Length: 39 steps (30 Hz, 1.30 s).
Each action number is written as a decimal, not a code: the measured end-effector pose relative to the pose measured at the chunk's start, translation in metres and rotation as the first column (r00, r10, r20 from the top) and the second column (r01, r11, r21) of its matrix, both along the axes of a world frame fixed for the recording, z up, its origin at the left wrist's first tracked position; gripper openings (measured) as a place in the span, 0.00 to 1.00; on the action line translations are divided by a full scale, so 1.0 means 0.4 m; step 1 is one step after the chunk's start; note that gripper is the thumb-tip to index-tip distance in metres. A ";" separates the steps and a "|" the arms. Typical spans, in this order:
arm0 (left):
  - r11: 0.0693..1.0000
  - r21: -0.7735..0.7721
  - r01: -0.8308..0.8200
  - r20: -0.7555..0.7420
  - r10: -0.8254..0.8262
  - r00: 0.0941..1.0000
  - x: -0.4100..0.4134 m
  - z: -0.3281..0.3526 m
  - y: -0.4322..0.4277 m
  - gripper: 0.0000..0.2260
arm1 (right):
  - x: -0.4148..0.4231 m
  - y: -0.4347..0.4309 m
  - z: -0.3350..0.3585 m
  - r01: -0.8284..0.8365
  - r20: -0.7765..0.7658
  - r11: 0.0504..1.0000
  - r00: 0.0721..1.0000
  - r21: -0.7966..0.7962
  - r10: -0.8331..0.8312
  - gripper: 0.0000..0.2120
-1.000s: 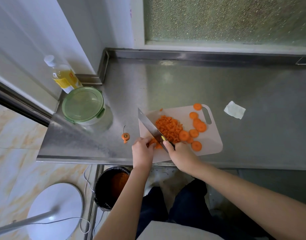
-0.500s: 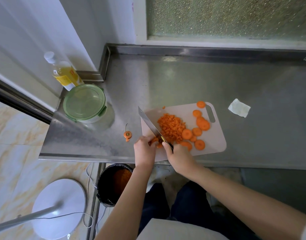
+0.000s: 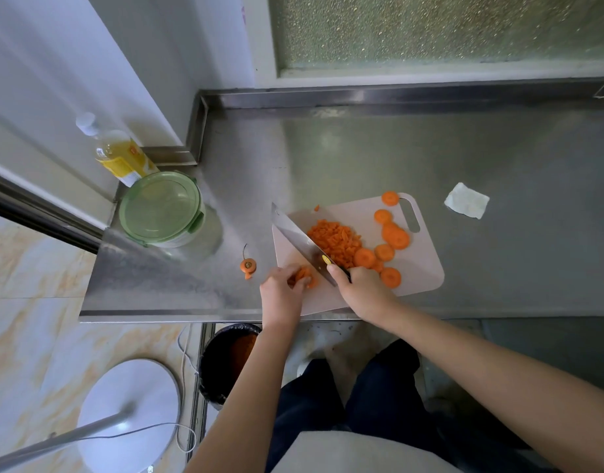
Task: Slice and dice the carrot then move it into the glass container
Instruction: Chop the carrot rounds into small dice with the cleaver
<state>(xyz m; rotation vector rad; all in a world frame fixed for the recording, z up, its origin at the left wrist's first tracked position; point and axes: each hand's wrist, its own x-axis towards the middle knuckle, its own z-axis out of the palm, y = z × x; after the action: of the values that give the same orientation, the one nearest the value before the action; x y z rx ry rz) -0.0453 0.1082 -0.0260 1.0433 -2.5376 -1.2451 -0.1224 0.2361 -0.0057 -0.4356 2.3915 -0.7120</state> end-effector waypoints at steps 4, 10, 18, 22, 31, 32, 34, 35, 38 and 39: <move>1.000 0.023 0.001 -0.012 -0.001 1.000 0.005 0.005 -0.001 0.09 | 0.000 0.000 0.004 -0.007 0.013 1.000 1.000 0.002 0.006 0.26; 0.989 0.095 -0.115 -0.024 0.118 0.993 0.017 0.004 0.010 0.08 | 0.012 0.010 -0.001 -0.006 -0.009 0.997 1.000 -0.072 0.005 0.26; 0.994 0.039 -0.106 -0.040 0.107 0.993 0.014 -0.005 0.016 0.02 | 0.036 0.031 -0.004 -0.003 -0.054 0.974 0.998 -0.225 -0.010 0.22; 0.994 0.043 -0.098 -0.021 0.099 0.995 0.010 -0.005 0.015 0.04 | 0.041 0.020 -0.005 -0.019 -0.050 0.977 0.999 -0.211 0.009 0.26; 0.994 0.054 -0.095 0.000 0.095 0.995 0.010 -0.003 0.010 0.05 | 0.043 -0.005 0.033 -0.022 0.047 0.998 0.999 -0.055 0.025 0.25; 0.994 0.055 -0.092 -0.002 0.093 0.996 0.010 -0.002 0.009 0.05 | 0.042 -0.009 0.042 -0.025 0.057 0.999 0.998 -0.027 0.027 0.26; 0.995 0.050 -0.081 -0.006 0.082 0.997 0.011 -0.002 0.008 0.04 | 0.041 -0.017 0.054 -0.035 0.065 0.999 0.997 0.021 0.033 0.27; 0.996 0.045 -0.076 -0.010 0.077 0.997 0.011 -0.002 0.007 0.04 | 0.041 -0.020 0.059 -0.037 0.063 0.999 0.997 0.038 0.034 0.27; 0.996 0.048 -0.069 -0.023 0.070 0.997 0.011 -0.002 0.005 0.04 | 0.046 -0.031 0.053 -0.028 0.058 0.998 0.998 0.056 0.024 0.26; 0.996 0.052 -0.068 -0.027 0.069 0.997 0.011 -0.001 0.004 0.04 | 0.050 -0.033 0.048 -0.022 0.053 0.998 0.998 0.054 0.019 0.26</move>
<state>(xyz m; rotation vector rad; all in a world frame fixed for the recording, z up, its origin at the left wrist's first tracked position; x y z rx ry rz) -0.0411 0.1098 -0.0265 1.1046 -2.4388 -1.3038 -0.1026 0.2229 0.0136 -0.4130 2.3479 -0.6399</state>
